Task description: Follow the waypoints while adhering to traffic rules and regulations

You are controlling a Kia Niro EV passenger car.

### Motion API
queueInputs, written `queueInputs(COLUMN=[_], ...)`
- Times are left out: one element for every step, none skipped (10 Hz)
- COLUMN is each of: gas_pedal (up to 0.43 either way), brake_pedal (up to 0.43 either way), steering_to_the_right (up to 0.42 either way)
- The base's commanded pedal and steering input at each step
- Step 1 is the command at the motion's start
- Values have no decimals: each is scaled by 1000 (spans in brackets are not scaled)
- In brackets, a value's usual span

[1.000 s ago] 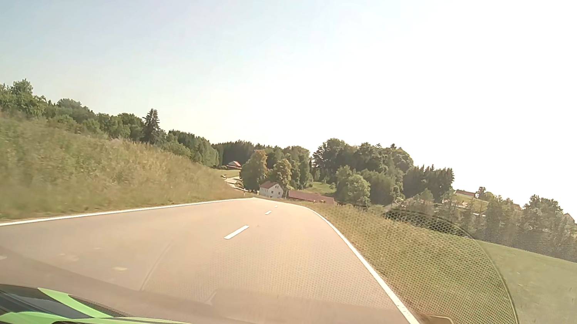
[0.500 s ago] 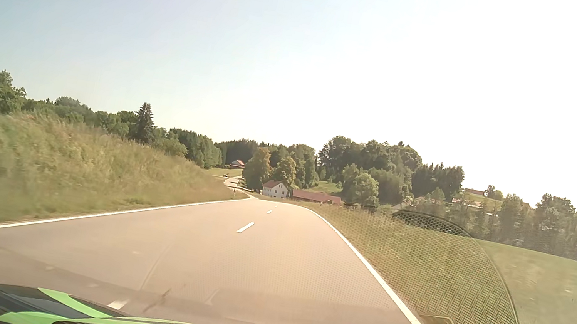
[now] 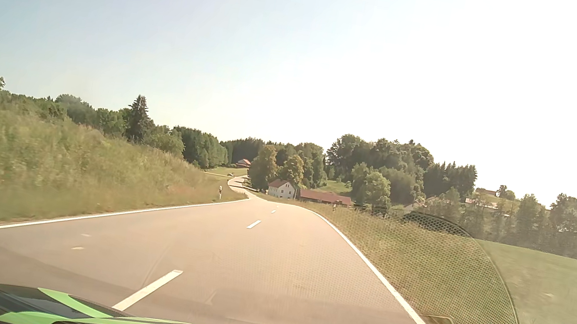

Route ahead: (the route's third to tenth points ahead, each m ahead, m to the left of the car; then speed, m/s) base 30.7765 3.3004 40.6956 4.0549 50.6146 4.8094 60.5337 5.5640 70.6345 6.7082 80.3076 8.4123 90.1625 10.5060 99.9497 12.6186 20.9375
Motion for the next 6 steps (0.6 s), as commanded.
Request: queueInputs(gas_pedal=[98,79,67,67,67,79], brake_pedal=[0,0,0,0,0,0], steering_to_the_right=[-10,-11,-10,-10,-10,-10])
